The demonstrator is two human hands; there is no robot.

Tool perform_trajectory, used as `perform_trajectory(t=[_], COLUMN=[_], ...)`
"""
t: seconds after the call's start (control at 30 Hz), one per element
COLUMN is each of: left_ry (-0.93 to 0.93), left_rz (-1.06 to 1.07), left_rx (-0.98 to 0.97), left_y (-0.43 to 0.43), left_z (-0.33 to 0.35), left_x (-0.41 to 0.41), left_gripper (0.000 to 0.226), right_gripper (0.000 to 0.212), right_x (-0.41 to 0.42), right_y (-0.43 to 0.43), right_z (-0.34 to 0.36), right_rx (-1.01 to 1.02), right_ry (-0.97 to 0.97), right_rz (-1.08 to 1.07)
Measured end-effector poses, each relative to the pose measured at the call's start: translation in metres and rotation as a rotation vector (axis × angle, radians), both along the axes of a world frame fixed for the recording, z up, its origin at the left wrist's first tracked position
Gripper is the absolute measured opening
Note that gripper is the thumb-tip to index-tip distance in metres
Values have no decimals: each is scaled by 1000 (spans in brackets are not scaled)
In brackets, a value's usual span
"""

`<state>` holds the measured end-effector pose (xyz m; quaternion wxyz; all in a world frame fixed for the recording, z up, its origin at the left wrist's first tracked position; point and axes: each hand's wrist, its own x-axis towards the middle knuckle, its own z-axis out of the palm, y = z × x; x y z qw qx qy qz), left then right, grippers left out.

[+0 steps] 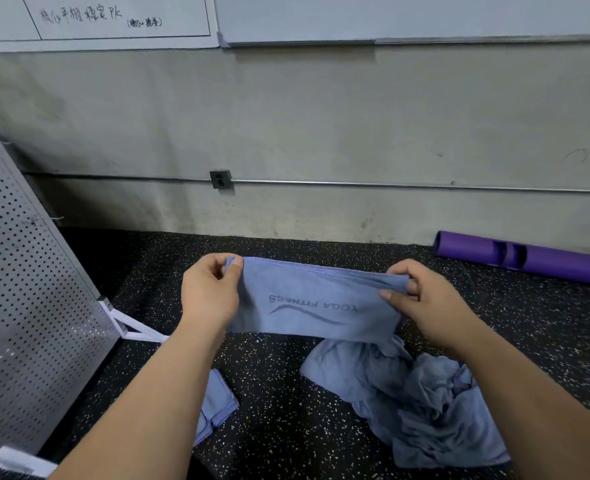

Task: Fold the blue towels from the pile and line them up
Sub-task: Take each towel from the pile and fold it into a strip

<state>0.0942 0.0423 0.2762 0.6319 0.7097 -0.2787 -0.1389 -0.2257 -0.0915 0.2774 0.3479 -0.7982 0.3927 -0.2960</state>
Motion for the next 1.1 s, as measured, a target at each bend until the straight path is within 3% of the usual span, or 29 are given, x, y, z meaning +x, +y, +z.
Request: perform_trajectory(t=[0.13,0.27,0.47,0.67,0.73,0.83,0.9,1.0,1.1], left_ry=[-7,0,100,376,213,-239,-451,-520,-449], left_rz=[-9,-34,-37,-49,-176,-425,-576,-767,-838], left_rx=[72,62,61,-33,-33,1,-12,21,65], left_y=[-2,-4,-9,-3,1,5,5,2,0], left_z=[-2,-1,2,24,29,27,23,18,12], left_x=[0,-8,-21,-40,-45,-56,-65,-78,-83], left_gripper=[10,10,23,19,16,5,29,54,44], right_gripper=[10,47,45,43,39,34,36,35,36], right_x=[-1,-3,1,5,7,14,19,23,24], right_y=[3,-1,5,13,16,28,35,38,37], right_z=[4,1,6,8,8,12,15,14,11], right_rx=[62,-27,-86,-64,-77,-151,-208,-232,-228], right_ry=[-102,-87,-110,-155,-148,-150,-139,-142,-153], right_rz=[10,-42,-60,-17,12,40,64,100,114])
